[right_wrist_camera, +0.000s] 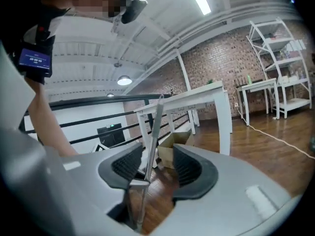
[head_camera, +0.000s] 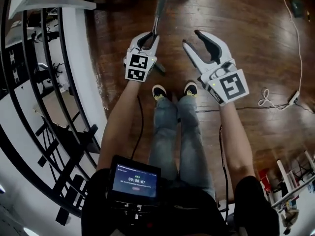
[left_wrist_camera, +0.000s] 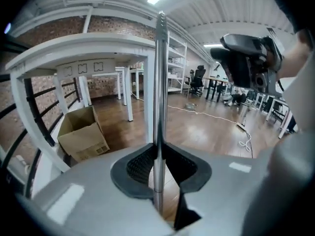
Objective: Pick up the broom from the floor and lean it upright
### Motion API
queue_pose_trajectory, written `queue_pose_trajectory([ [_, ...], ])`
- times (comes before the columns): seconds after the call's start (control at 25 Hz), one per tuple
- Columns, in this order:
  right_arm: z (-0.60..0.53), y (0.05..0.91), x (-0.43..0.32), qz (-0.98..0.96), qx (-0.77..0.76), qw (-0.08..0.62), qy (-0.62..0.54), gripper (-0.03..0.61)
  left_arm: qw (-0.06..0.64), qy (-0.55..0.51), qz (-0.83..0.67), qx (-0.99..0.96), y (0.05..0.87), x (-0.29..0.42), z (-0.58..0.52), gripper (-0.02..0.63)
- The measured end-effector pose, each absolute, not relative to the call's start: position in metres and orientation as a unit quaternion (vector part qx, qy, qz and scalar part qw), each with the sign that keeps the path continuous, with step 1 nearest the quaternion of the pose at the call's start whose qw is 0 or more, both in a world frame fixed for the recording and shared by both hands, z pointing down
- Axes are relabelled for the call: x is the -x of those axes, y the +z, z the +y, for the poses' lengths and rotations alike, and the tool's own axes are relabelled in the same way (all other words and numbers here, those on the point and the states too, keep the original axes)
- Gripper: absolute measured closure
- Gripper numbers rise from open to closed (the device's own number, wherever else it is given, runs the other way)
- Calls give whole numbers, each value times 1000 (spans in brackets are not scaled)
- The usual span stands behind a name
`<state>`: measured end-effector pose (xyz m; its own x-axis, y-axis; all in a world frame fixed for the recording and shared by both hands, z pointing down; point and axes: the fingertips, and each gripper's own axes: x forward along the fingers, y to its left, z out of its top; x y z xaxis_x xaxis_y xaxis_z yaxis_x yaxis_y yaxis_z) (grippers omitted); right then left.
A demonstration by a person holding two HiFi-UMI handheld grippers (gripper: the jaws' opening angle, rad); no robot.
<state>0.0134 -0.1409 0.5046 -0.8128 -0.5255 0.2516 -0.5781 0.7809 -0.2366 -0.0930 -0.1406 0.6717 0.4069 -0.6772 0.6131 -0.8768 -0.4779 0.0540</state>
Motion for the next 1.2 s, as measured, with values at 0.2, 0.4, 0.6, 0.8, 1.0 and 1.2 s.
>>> queue_pose_trajectory([
  [0.2, -167, 459, 65, -952, -251, 84, 154, 299, 200, 231, -510, -804, 595, 96, -150, 522],
  [0.4, -200, 462, 104, -957, -248, 83, 126, 481, 203, 215, -529, -795, 587, 90, -165, 523],
  [0.6, -223, 455, 126, -962, -223, 101, 123, 492, 213, 190, -531, -798, 581, 104, -193, 522],
  [0.8, -289, 454, 146, -960, -241, 89, 108, 494, 201, 173, -525, -809, 581, 123, -263, 522],
  [1.0, -335, 462, 151, -956, -257, 88, 112, 491, 197, 164, -511, -821, 588, 127, -302, 522],
  [1.2, -361, 476, 149, -950, -272, 104, 110, 488, 207, 161, -497, -827, 600, 122, -324, 520],
])
